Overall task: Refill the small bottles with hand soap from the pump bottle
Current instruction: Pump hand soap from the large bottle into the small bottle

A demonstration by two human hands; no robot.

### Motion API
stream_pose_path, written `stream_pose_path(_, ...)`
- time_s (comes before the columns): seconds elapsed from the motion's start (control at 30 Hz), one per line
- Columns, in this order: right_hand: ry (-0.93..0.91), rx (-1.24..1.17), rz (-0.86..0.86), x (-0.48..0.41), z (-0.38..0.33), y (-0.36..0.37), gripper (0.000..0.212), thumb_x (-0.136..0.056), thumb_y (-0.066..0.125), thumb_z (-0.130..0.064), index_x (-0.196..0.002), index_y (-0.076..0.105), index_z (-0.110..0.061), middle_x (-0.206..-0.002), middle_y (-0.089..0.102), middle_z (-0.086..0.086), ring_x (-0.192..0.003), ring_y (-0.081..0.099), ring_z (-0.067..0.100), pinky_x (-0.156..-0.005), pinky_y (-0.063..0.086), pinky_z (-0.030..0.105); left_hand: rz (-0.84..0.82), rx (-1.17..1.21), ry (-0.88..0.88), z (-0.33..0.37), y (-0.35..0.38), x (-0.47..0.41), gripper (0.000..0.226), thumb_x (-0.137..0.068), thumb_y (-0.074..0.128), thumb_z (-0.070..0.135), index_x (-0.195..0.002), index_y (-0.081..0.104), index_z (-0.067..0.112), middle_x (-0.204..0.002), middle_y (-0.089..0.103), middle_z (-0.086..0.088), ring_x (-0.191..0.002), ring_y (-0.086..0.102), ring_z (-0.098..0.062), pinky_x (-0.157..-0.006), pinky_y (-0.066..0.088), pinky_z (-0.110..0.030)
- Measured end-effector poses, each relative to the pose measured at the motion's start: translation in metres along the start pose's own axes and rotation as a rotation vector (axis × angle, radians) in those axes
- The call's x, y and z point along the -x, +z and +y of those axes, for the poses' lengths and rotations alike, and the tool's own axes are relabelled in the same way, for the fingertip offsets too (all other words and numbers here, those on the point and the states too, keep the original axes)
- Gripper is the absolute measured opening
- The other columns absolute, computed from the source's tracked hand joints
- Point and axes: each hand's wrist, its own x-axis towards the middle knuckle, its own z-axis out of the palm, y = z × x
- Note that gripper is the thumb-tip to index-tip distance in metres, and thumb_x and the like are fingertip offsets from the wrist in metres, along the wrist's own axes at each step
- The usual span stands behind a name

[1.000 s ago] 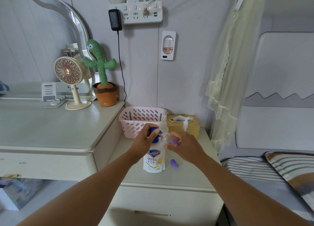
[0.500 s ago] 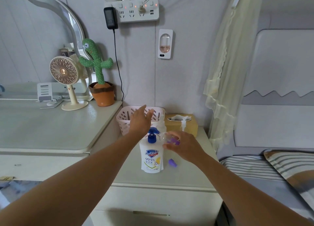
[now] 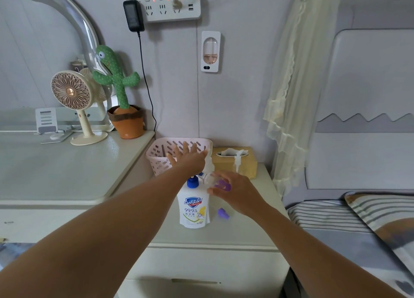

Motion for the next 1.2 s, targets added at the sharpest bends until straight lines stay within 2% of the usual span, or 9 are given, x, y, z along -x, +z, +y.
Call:
stream_pose_path(0.17, 0.005, -0.115, 0.001, 0.004, 0.0, 0.006, 0.042, -0.079, 0.068, -0.046, -0.119, 0.056, -0.038, -0.113, 0.059, -0.014, -0.102, 0.058, 0.005, -0.09, 0.051, 0.027, 0.006, 0.054, 0.03, -0.012, 0.01, -0.013, 0.056, -0.096, 0.035, 0.009, -0.144, 0.019, 0.032, -0.158, 0.0, -0.013, -0.142, -0.005, -0.042, -0.108, 0.004, -0.067)
stream_pose_path(0.3, 0.006, -0.131, -0.009, 0.011, 0.0, 0.017, 0.043, -0.081, 0.068, -0.044, -0.12, 0.057, -0.034, -0.109, 0.057, -0.015, -0.099, 0.058, 0.005, -0.083, 0.047, 0.019, -0.023, -0.076, 0.064, -0.017, 0.018, 0.002, 0.049, -0.102, 0.022, 0.014, -0.149, 0.018, 0.028, -0.159, 0.001, -0.005, -0.143, -0.01, -0.038, -0.111, -0.001, -0.063)
stream_pose_path(0.4, 0.026, -0.178, -0.011, 0.015, -0.001, 0.019, 0.045, -0.08, 0.069, -0.044, -0.122, 0.056, -0.033, -0.115, 0.059, -0.011, -0.104, 0.059, 0.008, -0.088, 0.049, 0.022, -0.019, -0.119, 0.122, -0.012, 0.012, 0.015, 0.048, -0.103, 0.019, 0.013, -0.15, 0.017, 0.025, -0.159, 0.003, -0.006, -0.144, -0.008, -0.036, -0.113, -0.001, -0.06)
stream_pose_path(0.53, 0.046, -0.172, -0.016, 0.017, -0.011, 0.014, 0.044, -0.081, 0.067, -0.046, -0.122, 0.055, -0.037, -0.107, 0.057, -0.014, -0.092, 0.056, 0.001, -0.071, 0.041, 0.007, 0.002, -0.09, 0.122, -0.015, 0.005, 0.005, 0.049, -0.101, 0.024, 0.011, -0.148, 0.019, 0.025, -0.158, 0.008, -0.008, -0.144, -0.001, -0.036, -0.112, 0.001, -0.061)
stream_pose_path(0.67, 0.064, -0.184, -0.019, 0.021, -0.014, 0.015, 0.046, -0.081, 0.066, -0.047, -0.125, 0.053, -0.038, -0.105, 0.058, -0.013, -0.084, 0.056, -0.001, -0.068, 0.04, 0.006, 0.008, -0.084, 0.135, -0.023, 0.009, 0.003, 0.064, -0.09, 0.032, -0.001, -0.144, 0.021, 0.031, -0.158, 0.009, -0.005, -0.143, 0.001, -0.04, -0.109, 0.006, -0.066)
stream_pose_path(0.83, 0.047, -0.134, -0.04, 0.028, -0.015, 0.019, 0.046, -0.086, 0.063, -0.043, -0.129, 0.05, -0.031, -0.112, 0.06, -0.008, -0.091, 0.053, 0.003, -0.066, 0.038, 0.003, 0.022, -0.108, 0.167, -0.021, 0.013, 0.018, 0.061, -0.091, 0.028, -0.002, -0.142, 0.025, 0.029, -0.157, 0.011, -0.004, -0.142, -0.002, -0.042, -0.107, 0.004, -0.069)
stream_pose_path(0.97, 0.075, -0.119, -0.035, 0.03, -0.017, 0.015, 0.044, -0.086, 0.065, -0.032, -0.124, 0.045, -0.027, -0.103, 0.055, -0.009, -0.085, 0.055, 0.006, -0.064, 0.041, 0.006, -0.045, 0.002, 0.147, -0.022, 0.005, 0.013, 0.043, -0.101, 0.028, 0.016, -0.144, 0.031, 0.019, -0.15, 0.03, -0.012, -0.14, 0.023, -0.033, -0.114, 0.011, -0.056)
stream_pose_path(1.07, 0.073, -0.134, -0.02, 0.029, -0.018, 0.012, 0.04, -0.085, 0.067, -0.028, -0.118, 0.044, -0.025, -0.101, 0.056, -0.008, -0.078, 0.056, 0.006, -0.065, 0.043, 0.008, -0.035, 0.028, 0.147, -0.015, -0.004, 0.017, 0.042, -0.104, 0.022, 0.015, -0.143, 0.034, 0.014, -0.141, 0.042, -0.016, -0.13, 0.04, -0.03, -0.116, 0.012, -0.049)
stream_pose_path(1.2, 0.086, -0.217, 0.006, 0.032, -0.015, 0.014, 0.038, -0.082, 0.071, -0.025, -0.113, 0.049, -0.024, -0.094, 0.058, -0.012, -0.079, 0.057, 0.006, -0.065, 0.045, 0.01, -0.048, -0.071, 0.158, -0.019, 0.005, 0.018, 0.045, -0.101, 0.021, 0.012, -0.144, 0.028, 0.024, -0.152, 0.024, -0.011, -0.142, 0.011, -0.038, -0.112, 0.006, -0.061)
